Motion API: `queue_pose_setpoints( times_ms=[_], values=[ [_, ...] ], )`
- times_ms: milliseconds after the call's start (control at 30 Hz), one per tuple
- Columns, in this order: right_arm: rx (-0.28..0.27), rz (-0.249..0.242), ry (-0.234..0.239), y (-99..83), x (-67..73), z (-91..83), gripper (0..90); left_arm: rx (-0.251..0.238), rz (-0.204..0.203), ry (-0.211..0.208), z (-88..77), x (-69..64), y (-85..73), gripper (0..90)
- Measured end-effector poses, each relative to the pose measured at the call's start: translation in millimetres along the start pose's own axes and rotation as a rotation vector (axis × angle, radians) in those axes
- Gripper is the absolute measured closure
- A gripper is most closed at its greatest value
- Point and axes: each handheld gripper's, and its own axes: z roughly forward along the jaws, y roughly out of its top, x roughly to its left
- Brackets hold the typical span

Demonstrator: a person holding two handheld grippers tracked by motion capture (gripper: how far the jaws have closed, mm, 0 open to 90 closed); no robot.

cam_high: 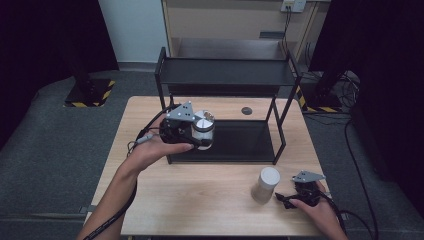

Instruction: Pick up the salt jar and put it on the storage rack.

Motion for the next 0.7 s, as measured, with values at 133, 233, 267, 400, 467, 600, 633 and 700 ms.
queue_pose_setpoints(
  times_ms=[133,233,267,400,467,600,633,700],
  values=[
    [0.0,-0.001,0.001,0.0,-0.2,0.0,1.2,0.006,0.002,0.008,-3.0,2.7,8.7,29.9],
    [0.0,-0.002,0.002,-0.1,-0.6,-0.1,1.2,0.018,0.005,0.009,-3.4,4.5,14.4,29.9],
    [0.0,-0.002,0.002,-0.2,-0.6,-0.1,1.2,0.02,0.004,0.01,-3.8,4.9,15.6,29.9],
    [-0.001,-0.002,0.002,-0.2,-0.6,-0.1,1.2,0.036,0.009,0.01,-4.2,5.4,20.4,29.9],
    [-0.001,-0.002,0.002,-0.2,-0.6,-0.1,1.2,0.043,0.007,0.01,-5.0,5.8,22.5,29.9],
    [-0.001,-0.002,0.002,-0.2,-0.6,-0.1,1.2,0.049,0.002,0.024,-8.6,5.6,28.4,29.9],
    [-0.001,-0.002,0.002,-0.2,-0.6,-0.1,1.2,0.049,0.002,0.025,-9.7,6.0,30.5,29.9],
    [-0.001,-0.002,0.002,-0.2,-0.6,-0.1,1.2,0.05,0.003,0.028,-12.2,6.5,34.9,29.9]
  ],
)
